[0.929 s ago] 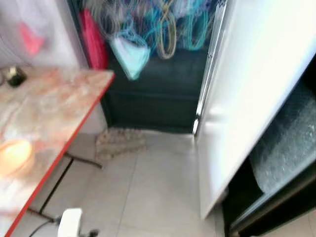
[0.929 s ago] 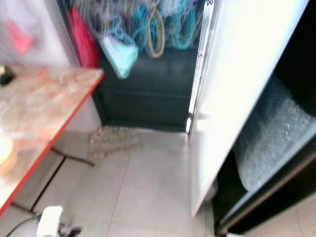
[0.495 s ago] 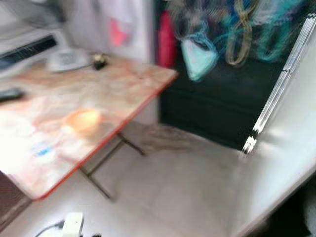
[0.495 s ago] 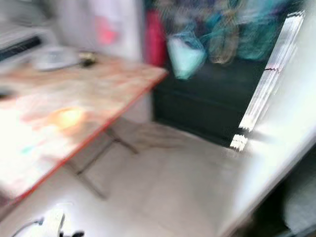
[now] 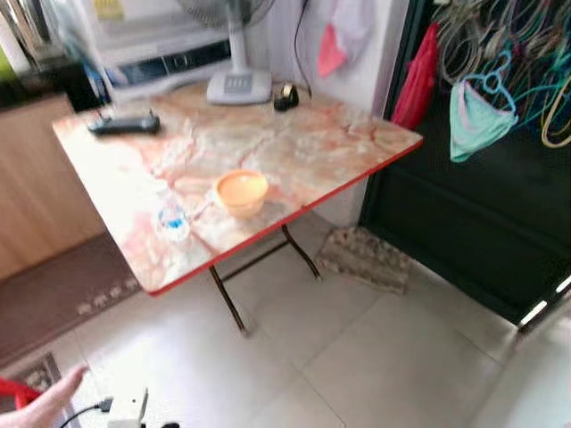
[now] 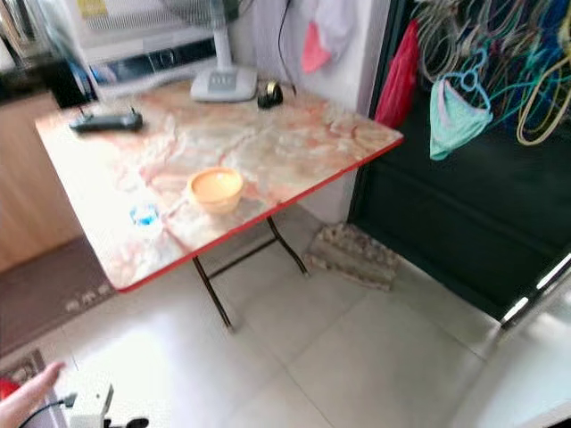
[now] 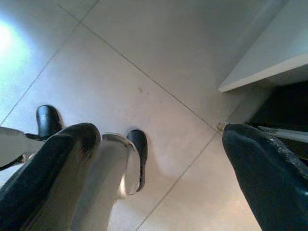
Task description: Restocking fridge
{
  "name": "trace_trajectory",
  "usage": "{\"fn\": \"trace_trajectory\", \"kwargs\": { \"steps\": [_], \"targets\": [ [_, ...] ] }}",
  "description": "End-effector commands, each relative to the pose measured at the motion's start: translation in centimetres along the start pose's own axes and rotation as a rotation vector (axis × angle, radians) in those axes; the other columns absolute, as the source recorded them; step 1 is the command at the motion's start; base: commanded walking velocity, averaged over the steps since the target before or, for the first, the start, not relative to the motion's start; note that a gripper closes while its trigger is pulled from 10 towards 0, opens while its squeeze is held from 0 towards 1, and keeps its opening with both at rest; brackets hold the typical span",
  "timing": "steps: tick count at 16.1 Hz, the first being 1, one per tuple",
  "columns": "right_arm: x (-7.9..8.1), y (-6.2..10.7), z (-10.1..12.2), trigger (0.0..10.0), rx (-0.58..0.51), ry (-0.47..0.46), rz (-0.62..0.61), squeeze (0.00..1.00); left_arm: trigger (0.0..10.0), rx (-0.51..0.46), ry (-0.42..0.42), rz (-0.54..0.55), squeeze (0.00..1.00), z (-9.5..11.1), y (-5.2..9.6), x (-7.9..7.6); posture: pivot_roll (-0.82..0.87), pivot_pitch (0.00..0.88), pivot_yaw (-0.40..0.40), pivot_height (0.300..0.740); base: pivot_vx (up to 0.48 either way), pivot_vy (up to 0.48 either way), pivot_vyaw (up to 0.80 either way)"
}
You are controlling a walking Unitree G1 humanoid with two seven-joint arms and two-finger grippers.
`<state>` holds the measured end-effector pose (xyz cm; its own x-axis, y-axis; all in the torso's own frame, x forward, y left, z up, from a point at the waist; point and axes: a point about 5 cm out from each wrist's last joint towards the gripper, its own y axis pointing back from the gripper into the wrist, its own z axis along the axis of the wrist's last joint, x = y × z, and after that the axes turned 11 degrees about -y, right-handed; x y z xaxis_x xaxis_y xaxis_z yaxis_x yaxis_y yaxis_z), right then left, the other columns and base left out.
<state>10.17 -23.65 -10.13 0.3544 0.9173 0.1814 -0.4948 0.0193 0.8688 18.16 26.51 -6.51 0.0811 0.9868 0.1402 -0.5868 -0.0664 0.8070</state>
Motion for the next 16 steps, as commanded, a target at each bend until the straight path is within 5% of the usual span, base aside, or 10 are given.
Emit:
{"fn": "trace_trajectory", "kwargs": {
  "steps": [1, 9, 16],
  "targets": [
    [-0.24, 0.07, 0.00, 10.0, 0.003, 0.006, -0.007, 0.00, 10.0, -0.015, 0.012, 0.007, 0.00, 0.42, -0.04, 0.18, 0.00, 0.031, -0.004, 0.740, 0.000, 0.000, 0.00],
    [-0.23, 0.08, 0.08, 10.0, 0.001, 0.028, -0.002, 0.00, 10.0, -0.023, 0.007, 0.007, 0.00, 0.49, -0.03, 0.20, 0.01, 0.039, -0.007, 0.740, 0.000, 0.000, 0.62],
    [-0.33, 0.16, -0.30, 10.0, 0.007, 0.013, -0.011, 0.00, 10.0, -0.095, 0.013, 0.061, 0.00, 0.74, 0.14, 0.55, 0.01, 0.031, 0.009, 0.740, 0.000, 0.000, 0.00]
  ]
}}
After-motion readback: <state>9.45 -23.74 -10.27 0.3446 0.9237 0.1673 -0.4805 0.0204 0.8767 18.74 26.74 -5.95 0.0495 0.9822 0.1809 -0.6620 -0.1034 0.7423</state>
